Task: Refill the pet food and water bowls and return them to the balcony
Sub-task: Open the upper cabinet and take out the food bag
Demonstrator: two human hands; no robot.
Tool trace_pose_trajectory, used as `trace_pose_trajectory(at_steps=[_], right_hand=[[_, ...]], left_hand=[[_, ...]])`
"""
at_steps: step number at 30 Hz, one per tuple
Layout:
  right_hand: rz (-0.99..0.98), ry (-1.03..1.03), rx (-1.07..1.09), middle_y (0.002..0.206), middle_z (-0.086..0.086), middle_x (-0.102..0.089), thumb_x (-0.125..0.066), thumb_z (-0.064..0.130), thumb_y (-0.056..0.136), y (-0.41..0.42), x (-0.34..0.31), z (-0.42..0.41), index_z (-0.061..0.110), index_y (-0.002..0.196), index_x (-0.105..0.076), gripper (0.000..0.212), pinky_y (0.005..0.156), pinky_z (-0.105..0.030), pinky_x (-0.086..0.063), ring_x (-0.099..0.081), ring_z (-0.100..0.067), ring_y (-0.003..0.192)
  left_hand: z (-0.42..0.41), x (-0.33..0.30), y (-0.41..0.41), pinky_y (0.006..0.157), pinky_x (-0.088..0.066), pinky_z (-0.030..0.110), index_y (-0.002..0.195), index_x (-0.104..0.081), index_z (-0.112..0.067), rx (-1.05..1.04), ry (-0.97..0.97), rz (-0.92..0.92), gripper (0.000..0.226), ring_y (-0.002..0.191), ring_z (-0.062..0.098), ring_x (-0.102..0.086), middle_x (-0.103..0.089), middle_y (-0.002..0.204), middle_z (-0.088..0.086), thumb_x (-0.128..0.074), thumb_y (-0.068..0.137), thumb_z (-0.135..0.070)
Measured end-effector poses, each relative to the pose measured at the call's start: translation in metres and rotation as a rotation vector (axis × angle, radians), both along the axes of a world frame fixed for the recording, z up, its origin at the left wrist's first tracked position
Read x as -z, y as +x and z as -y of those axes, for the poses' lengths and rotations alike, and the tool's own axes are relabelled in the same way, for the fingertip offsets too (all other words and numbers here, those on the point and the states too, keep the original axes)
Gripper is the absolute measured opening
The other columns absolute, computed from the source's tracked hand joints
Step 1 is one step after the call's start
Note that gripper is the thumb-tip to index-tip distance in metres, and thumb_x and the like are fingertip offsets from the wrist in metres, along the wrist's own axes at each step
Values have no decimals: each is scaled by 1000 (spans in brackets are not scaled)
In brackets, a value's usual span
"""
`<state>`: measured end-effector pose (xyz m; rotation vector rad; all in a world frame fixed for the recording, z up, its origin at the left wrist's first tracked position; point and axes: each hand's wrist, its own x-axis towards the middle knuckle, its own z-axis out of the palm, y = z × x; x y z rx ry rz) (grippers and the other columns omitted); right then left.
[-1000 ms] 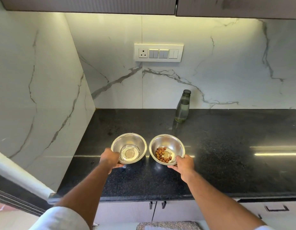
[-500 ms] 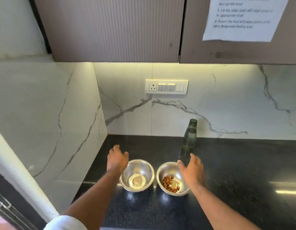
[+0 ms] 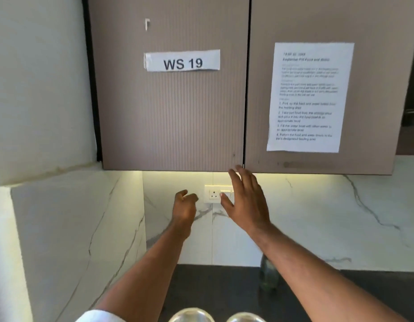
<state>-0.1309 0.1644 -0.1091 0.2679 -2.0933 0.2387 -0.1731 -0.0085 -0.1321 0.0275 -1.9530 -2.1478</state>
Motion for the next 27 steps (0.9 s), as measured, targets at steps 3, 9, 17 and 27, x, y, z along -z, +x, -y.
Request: trace_pose_trajectory(at_steps=[3, 9, 17, 27], right_hand=[[-39, 82, 73, 158, -14, -45, -70, 43, 90, -8, -41, 4, 11, 151, -46, 72, 109, -47, -48, -44, -35, 142], [38, 142, 135, 161, -14, -38, -76, 38, 83, -25, -63, -1, 11, 149, -48, 77, 107, -51, -50, -38, -35, 145], [66, 141, 144, 166, -10, -31, -74, 37, 87, -18, -65, -1, 13, 153, -44, 76, 111, -48, -48, -32, -32, 149], [161, -623, -107, 139, -20, -59, -66, 29, 97, 33, -109, 18, 10, 158, -27, 75, 91, -39, -52, -62, -41, 121]], left_hand=[[-10, -34, -11, 99, -52, 41, 141, -47, 3, 61, 246, -15, 45, 105, 22, -63, -63, 104, 7, -50, 98, -13], [-23, -73, -12, 99, -55, 40, 104, -60, -2, 169, 499, -50, 12, 109, 27, -69, -68, 104, 12, -50, 98, -5], [-23, -80, -12, 105, -53, 39, 106, -60, 2, 223, 559, -31, 13, 95, 28, -70, -68, 96, 14, -52, 95, 2], [-14, -83, 33, 95, -59, 37, 127, -50, 11, 163, 499, 2, 43, 69, 21, -55, -51, 78, 12, -62, 87, 1]])
